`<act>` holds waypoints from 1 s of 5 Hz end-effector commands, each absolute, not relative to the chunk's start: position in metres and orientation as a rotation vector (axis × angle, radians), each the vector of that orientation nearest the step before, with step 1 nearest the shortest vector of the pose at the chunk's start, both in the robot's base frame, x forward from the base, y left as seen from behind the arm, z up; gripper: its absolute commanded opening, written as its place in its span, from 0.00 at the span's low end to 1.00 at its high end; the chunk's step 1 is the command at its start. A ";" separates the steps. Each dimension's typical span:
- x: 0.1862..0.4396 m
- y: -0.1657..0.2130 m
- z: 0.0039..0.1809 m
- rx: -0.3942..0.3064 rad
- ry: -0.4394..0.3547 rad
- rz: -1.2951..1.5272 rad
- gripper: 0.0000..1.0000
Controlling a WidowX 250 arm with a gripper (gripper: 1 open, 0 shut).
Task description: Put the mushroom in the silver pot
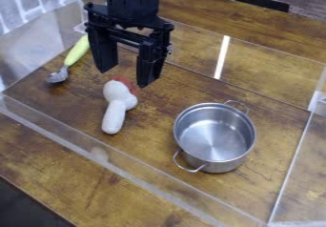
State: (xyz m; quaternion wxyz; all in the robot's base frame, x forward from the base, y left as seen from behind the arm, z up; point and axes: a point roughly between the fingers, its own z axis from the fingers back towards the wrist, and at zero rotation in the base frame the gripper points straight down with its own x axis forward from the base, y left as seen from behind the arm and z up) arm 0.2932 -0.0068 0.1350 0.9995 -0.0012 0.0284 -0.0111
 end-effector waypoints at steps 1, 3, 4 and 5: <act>0.304 -0.016 0.130 -0.004 0.077 0.042 0.00; 0.304 0.000 0.115 0.002 0.078 0.092 1.00; 0.297 -0.003 0.108 0.005 0.067 0.185 1.00; 0.293 -0.008 0.094 -0.006 0.054 0.251 1.00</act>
